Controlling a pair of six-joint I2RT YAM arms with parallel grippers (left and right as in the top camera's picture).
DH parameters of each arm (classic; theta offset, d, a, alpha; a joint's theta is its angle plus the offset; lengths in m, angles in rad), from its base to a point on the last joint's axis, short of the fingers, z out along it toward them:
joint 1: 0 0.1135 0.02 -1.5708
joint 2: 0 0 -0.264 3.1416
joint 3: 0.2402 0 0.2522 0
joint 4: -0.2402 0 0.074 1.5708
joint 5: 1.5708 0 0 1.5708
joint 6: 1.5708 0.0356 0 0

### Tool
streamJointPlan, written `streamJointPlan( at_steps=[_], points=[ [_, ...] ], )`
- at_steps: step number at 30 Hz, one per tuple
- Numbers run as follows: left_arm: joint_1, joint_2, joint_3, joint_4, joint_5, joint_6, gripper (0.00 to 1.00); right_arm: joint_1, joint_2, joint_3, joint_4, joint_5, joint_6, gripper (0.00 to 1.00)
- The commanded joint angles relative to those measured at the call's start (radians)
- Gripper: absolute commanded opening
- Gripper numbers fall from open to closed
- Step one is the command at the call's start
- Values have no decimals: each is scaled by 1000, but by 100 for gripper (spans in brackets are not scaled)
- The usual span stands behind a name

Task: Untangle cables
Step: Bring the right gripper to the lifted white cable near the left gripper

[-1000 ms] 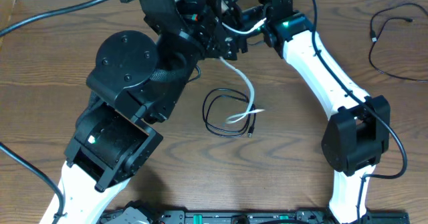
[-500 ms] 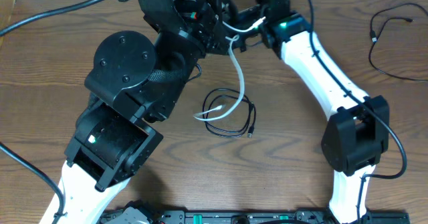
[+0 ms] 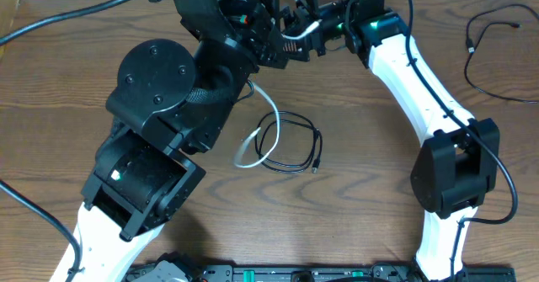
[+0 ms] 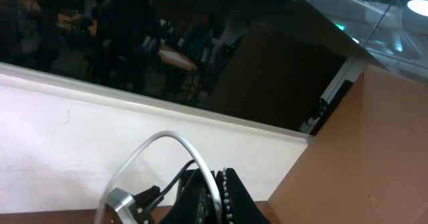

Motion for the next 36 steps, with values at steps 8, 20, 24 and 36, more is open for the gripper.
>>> streamJointPlan(
  at_steps=[8,20,24,36],
  points=[
    [83,0,5,3,6,-2,7,47,-2,4,0,-14,-1,68],
    [124,8,5,-4,-13,-2,8,69,-2,4,0,-14,-1,68],
    [124,8,5,-3,-13,-2,8,80,-2,4,0,-14,-1,68],
    [124,8,5,-21,-8,-31,8,114,-2,4,44,-13,-2,67]
  ],
)
